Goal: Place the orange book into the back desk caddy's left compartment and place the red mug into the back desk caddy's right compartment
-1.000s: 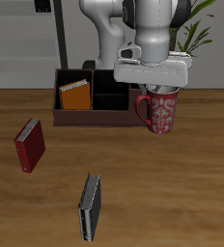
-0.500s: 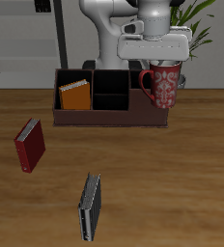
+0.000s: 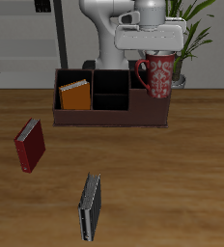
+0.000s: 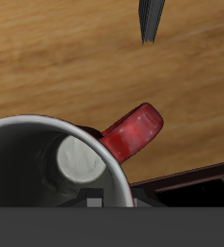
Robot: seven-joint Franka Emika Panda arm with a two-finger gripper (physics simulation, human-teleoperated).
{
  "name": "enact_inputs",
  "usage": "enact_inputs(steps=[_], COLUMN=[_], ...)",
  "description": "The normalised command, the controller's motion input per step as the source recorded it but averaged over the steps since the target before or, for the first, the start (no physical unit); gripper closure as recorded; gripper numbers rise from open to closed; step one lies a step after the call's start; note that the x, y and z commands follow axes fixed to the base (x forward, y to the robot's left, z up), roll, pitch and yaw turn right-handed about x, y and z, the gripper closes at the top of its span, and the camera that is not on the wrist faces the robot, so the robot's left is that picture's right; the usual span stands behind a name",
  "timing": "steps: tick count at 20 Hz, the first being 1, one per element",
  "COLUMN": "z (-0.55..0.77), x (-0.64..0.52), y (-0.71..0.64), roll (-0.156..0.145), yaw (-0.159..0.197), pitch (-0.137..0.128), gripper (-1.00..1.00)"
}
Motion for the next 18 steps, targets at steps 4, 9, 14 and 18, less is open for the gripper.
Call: enact_inputs(steps=[4, 9, 14, 18], z=[0.16, 0.07, 0.07, -0.08], x=[-0.41, -0.38, -0.36, -0.26], y=[0.00, -0.08, -0.06, -0.02], roll=[0.014, -0.011, -0.029, -0.102], yaw=[0.013, -0.010, -0.020, 0.037], pitch=[-0.041, -0.020, 0.012, 0.044], gripper=[1.00, 1.00, 1.00, 1.00])
